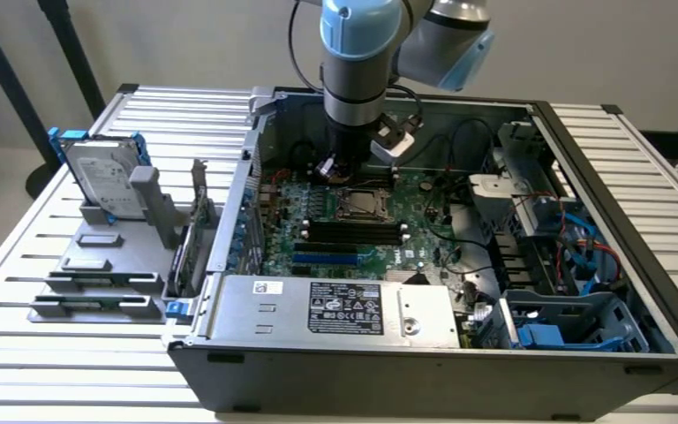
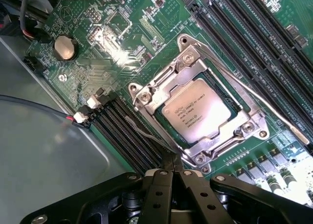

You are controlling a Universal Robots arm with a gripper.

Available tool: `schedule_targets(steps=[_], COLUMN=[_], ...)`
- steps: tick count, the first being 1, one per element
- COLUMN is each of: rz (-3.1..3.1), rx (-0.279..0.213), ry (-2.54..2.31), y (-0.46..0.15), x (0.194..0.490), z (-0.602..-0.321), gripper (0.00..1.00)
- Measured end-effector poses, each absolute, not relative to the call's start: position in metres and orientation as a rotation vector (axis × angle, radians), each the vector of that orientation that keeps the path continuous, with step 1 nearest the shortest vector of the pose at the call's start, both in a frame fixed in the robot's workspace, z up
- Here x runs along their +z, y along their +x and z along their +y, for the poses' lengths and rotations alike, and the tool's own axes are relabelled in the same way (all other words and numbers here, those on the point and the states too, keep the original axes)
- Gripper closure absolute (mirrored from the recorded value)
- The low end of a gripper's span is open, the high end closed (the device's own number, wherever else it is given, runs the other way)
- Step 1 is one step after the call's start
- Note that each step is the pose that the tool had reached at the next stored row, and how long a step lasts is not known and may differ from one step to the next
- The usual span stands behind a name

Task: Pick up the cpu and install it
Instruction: 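Install the first cpu locking lever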

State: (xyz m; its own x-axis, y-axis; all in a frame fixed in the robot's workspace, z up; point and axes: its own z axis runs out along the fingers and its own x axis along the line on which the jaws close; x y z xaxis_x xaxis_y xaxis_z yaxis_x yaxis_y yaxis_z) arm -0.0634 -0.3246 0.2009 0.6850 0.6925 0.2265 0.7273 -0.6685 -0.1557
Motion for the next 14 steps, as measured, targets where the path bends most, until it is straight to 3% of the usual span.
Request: schedule_targets(steps=[14], rz=[-1.132], rx=[-0.191], ry=[-2.672], y=[-0.0591], x=[0.2009], z=[-0.3232], gripper=[0.89])
